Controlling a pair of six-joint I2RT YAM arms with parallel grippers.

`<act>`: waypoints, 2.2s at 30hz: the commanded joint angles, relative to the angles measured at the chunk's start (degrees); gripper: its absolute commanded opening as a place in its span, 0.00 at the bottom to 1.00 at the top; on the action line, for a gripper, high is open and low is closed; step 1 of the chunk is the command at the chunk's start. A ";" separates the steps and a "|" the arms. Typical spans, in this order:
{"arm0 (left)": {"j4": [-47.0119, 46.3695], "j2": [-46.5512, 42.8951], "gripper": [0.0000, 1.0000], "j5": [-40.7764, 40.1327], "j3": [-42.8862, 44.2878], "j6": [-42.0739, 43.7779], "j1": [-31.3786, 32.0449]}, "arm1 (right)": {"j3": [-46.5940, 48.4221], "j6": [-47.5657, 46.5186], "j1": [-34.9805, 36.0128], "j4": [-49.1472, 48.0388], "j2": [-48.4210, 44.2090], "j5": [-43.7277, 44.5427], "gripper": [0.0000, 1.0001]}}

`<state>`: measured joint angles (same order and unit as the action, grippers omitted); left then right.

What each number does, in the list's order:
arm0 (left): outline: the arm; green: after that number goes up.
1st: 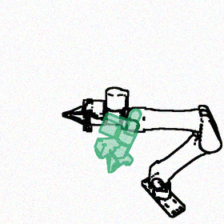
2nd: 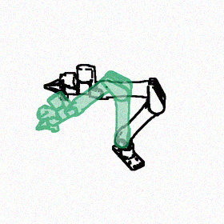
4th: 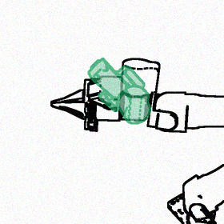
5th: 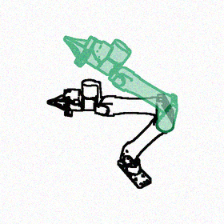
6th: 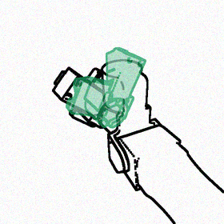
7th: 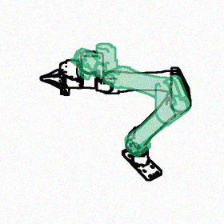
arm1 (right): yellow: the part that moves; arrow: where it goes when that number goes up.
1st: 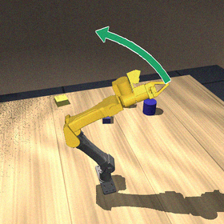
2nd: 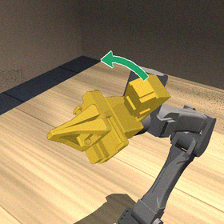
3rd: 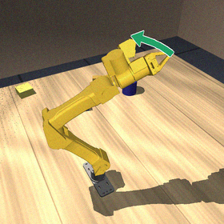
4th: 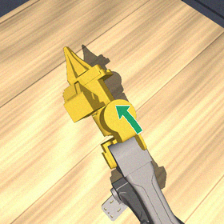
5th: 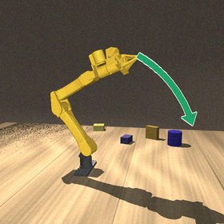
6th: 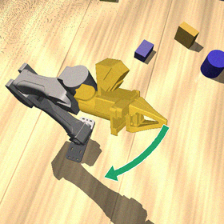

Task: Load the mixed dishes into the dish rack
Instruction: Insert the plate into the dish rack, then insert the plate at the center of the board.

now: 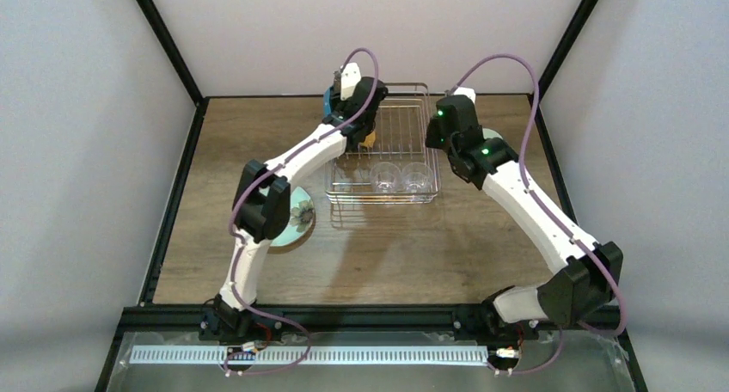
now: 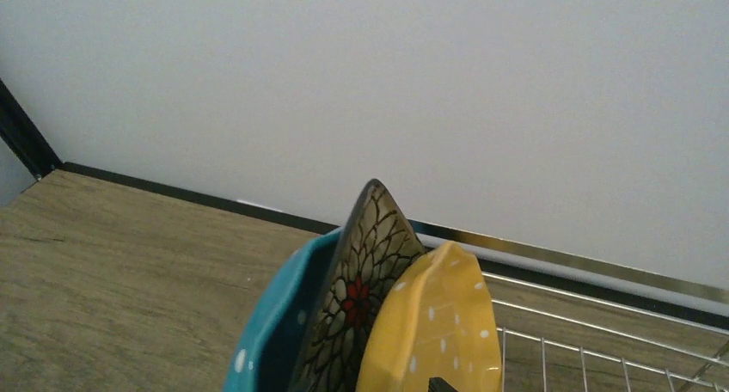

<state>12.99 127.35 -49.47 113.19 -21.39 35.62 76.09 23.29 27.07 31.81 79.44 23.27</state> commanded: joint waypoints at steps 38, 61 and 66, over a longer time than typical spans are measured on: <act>32.21 -91.47 1.00 12.18 -70.03 -65.35 -0.11 | 35.06 -10.96 29.79 6.61 32.76 -0.13 0.52; 32.55 -102.68 1.00 13.52 -81.93 -69.33 -0.11 | 57.74 -13.46 31.60 13.37 57.95 -9.00 0.37; 22.54 -98.57 1.00 11.81 -77.36 -53.34 -2.66 | 57.68 -13.09 29.83 13.13 58.20 -10.59 0.37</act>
<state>44.53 25.43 -34.61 30.74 -89.71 35.33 132.18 10.48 58.28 43.97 136.27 14.52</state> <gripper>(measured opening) 0.993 0.368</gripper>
